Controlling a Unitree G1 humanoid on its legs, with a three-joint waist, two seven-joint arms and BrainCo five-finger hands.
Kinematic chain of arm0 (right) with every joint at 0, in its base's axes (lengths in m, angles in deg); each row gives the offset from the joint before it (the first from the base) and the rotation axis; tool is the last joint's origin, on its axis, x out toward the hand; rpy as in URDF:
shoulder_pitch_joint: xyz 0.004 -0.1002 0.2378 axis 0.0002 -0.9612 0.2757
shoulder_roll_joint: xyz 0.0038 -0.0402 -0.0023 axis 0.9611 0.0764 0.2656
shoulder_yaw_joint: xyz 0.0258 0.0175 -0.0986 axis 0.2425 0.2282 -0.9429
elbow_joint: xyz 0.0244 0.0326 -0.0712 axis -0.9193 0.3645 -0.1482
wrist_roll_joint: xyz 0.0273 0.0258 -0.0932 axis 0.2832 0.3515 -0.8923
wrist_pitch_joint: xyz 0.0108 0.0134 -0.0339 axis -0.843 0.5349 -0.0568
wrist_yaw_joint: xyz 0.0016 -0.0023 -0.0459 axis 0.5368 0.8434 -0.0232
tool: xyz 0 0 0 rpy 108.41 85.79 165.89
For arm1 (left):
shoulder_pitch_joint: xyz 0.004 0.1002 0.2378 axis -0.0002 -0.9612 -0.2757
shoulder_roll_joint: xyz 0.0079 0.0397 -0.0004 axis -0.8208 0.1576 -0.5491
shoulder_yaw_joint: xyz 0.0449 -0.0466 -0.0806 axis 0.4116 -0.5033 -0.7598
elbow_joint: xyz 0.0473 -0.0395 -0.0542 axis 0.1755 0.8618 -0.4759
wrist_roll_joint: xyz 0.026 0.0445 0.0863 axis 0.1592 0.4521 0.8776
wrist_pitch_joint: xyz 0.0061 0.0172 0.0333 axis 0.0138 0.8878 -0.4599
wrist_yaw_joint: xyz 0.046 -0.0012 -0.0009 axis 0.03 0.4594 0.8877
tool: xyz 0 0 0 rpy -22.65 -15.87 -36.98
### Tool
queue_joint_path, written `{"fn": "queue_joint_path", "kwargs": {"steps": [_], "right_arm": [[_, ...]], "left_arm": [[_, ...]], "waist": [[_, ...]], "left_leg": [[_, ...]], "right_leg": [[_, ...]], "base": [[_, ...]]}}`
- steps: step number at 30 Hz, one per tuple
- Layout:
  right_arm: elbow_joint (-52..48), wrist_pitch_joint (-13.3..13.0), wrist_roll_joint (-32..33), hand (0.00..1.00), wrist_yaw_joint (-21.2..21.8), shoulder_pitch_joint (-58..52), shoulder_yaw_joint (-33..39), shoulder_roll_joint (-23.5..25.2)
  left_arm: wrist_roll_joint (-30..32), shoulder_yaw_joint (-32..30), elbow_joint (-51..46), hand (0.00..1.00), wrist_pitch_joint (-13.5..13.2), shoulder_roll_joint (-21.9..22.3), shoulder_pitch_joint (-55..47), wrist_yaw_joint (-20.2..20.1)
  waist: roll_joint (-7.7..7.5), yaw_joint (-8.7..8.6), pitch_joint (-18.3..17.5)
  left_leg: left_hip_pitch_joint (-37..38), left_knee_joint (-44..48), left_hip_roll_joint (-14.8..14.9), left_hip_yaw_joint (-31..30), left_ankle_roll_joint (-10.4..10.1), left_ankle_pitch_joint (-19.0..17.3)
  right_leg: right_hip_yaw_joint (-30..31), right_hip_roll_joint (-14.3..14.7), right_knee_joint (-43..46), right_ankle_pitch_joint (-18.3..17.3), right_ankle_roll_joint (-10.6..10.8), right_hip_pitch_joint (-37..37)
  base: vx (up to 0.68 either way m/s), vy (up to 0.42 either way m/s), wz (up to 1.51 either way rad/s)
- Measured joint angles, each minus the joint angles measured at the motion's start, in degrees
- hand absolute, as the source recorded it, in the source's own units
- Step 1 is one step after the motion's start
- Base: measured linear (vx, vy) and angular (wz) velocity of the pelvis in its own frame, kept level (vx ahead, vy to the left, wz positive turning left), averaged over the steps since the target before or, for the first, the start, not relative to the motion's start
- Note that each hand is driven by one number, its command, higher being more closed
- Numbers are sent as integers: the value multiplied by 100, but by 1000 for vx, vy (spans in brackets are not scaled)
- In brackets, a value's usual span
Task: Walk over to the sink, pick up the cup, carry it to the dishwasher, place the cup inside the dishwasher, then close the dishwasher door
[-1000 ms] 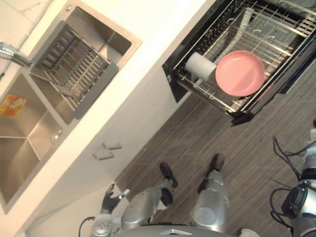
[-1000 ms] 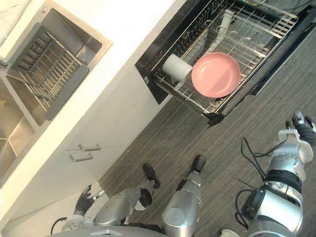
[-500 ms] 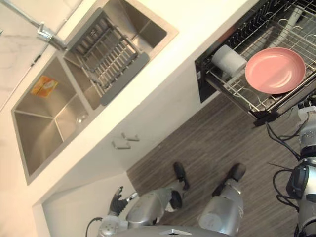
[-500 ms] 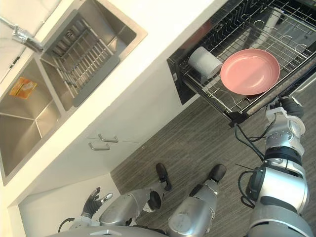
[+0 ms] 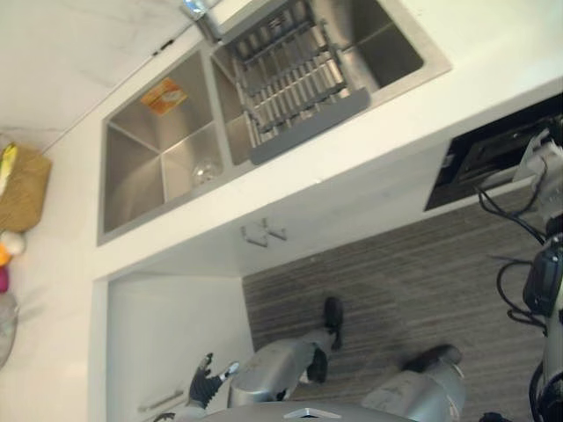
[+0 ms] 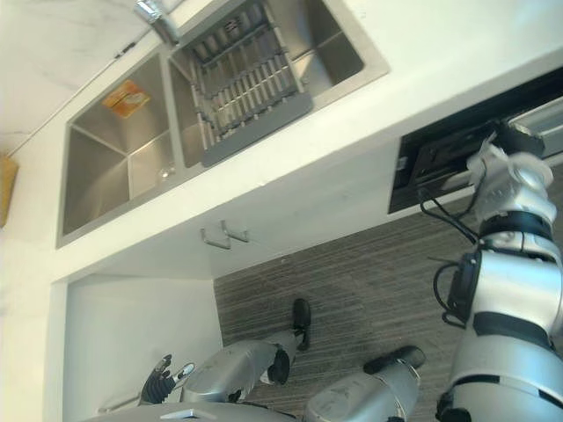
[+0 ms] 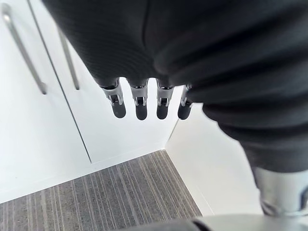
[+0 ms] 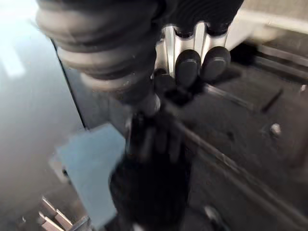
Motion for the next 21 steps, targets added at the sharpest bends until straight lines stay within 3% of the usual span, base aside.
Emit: {"fn": "queue_joint_path", "kwargs": {"steps": [6,7,8,10,11,12,13,17,20,21], "right_arm": [[-446,-442,-1850,0,-240,-380,-126,176],[-819,-637,-2258,0,-412,-700,-106,264],[-1467,-994,-2754,0,-592,-1265,51,390],[-2250,-1369,-2849,0,-694,-2073,309,634],[-2650,-1612,-2830,0,-786,-2665,534,959],[-2808,-1695,-2817,0,-807,-2960,624,1172],[-3057,-1883,-2706,0,-806,-3563,738,1672],[-3155,-2068,-2264,0,-714,-5148,873,3214],[-2412,-2345,-1676,0,-109,-6232,1164,4224],[-2164,-2376,-1492,0,55,-6458,1234,4383]], "left_arm": [[34,-350,97,0,-109,-8,-8,-318],[-18,-454,141,0,-147,-8,30,-389],[-203,-596,189,0,-189,-9,89,-438],[-505,-812,178,0,-232,-12,147,-504],[-714,-986,175,0,-232,-18,206,-509],[-804,-1105,173,0,-232,-19,237,-529],[-926,-1313,162,0,-226,-29,298,-566],[-1251,-1653,-6,0,-222,-115,501,-650],[-1414,-1945,135,0,-237,-169,676,-813],[-1421,-2065,255,0,-241,-172,760,-849]], "waist": [[-19,-56,15],[-25,-55,19],[-57,-76,45],[-153,-92,122],[-279,-132,221],[-369,-152,282],[-562,-200,361],[-1163,-295,530],[-1793,-348,344],[-1926,-364,279]], "left_leg": [[-17,-3,155,112,-21,-16],[-16,-5,222,174,-29,-24],[9,-19,311,216,-54,-52],[50,-21,431,313,-94,-89],[102,-45,513,340,-129,-112],[123,-64,560,369,-141,-116],[129,-128,648,414,-189,-109],[138,-161,874,667,-314,-160],[210,-181,962,950,-403,-242],[306,-203,960,996,-413,-278]], "right_leg": [[-1,213,-162,30,-41,24],[19,314,-260,61,-59,30],[73,459,-390,100,-75,38],[104,649,-561,156,-71,94],[114,767,-665,184,-67,140],[137,839,-711,198,-81,145],[163,961,-810,218,-102,121],[459,1331,-1186,352,-156,69],[809,1541,-1551,501,-145,52],[902,1549,-1571,503,-143,108]], "base": [[-38,-41,-2],[-11,-57,-20],[-1,-83,-23],[16,-85,-23],[28,-76,-21],[57,-138,-23],[57,-127,-20],[71,-117,-31],[101,-71,-39],[94,-27,-30]]}}
